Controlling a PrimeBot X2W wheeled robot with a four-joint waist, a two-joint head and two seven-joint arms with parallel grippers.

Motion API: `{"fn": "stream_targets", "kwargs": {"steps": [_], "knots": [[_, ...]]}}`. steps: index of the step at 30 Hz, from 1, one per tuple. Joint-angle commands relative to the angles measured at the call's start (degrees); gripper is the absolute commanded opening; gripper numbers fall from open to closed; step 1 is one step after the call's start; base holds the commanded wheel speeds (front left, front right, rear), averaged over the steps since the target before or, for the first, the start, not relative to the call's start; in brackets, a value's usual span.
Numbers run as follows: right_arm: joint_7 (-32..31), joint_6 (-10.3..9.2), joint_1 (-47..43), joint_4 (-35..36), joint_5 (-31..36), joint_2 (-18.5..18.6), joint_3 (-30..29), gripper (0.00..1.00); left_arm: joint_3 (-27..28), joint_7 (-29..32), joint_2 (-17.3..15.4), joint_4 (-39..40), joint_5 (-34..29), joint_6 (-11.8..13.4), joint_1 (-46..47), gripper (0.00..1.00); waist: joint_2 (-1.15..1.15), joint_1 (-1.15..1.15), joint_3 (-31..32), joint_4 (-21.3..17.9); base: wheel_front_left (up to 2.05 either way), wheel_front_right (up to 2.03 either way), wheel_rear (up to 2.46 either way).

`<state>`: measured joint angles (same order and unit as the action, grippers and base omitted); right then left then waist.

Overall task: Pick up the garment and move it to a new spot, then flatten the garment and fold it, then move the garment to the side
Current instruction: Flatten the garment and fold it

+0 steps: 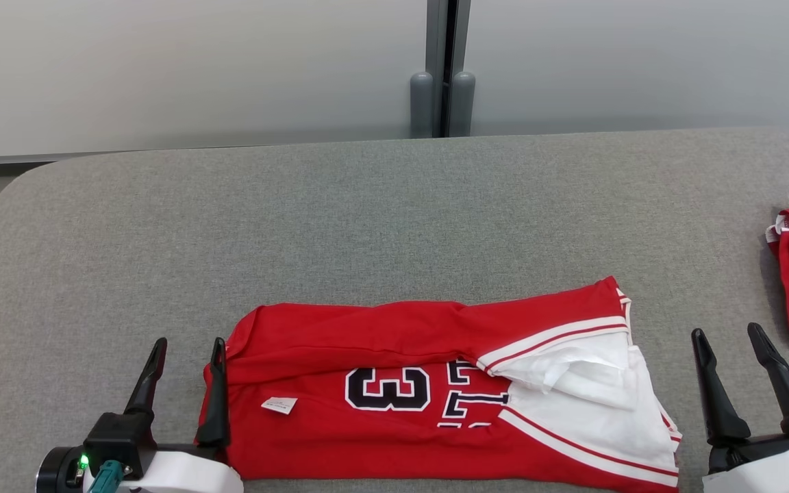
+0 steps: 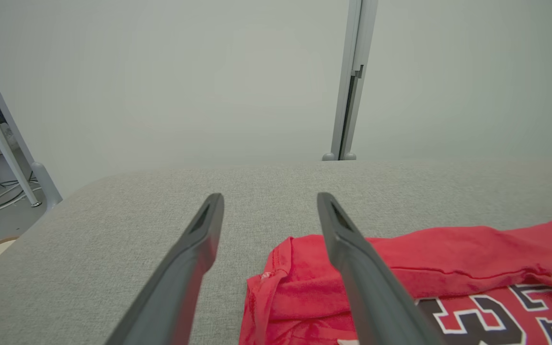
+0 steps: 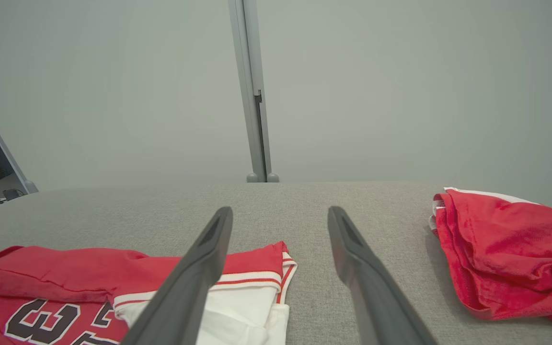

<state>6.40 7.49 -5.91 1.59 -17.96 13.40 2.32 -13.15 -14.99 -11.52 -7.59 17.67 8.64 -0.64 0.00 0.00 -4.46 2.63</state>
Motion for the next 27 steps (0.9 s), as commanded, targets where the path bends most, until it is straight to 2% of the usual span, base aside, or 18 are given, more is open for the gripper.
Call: {"fn": "stream_targets", "kwargs": {"steps": [1, 14, 27], "knots": [[0.01, 0.01, -0.12, -0.03, -0.12, 0.04, -0.16, 1.00, 0.14, -0.23, -0.10, -0.02, 0.02, 0.03, 0.85, 1.00, 0.00, 0.00, -0.04, 0.00, 0.00, 0.00, 0.00], [-1.42, 0.01, 2.39, -3.54, 0.10, 1.55, 0.97, 1.00, -1.44, -0.21, 1.11, 0.04, -0.43, -0.11, 3.53, 1.00, 0.00, 0.00, -2.89, 1.86, 0.00, 0.00, 0.00], [-2.53, 0.01, 7.00, -21.84, -3.96, 0.69, 5.61, 1.00, -1.71, -0.23, 3.82, 0.04, -2.24, -1.11, 8.65, 1.00, 0.00, 0.00, -8.12, 5.43, 0.00, 0.00, 0.00]]}}
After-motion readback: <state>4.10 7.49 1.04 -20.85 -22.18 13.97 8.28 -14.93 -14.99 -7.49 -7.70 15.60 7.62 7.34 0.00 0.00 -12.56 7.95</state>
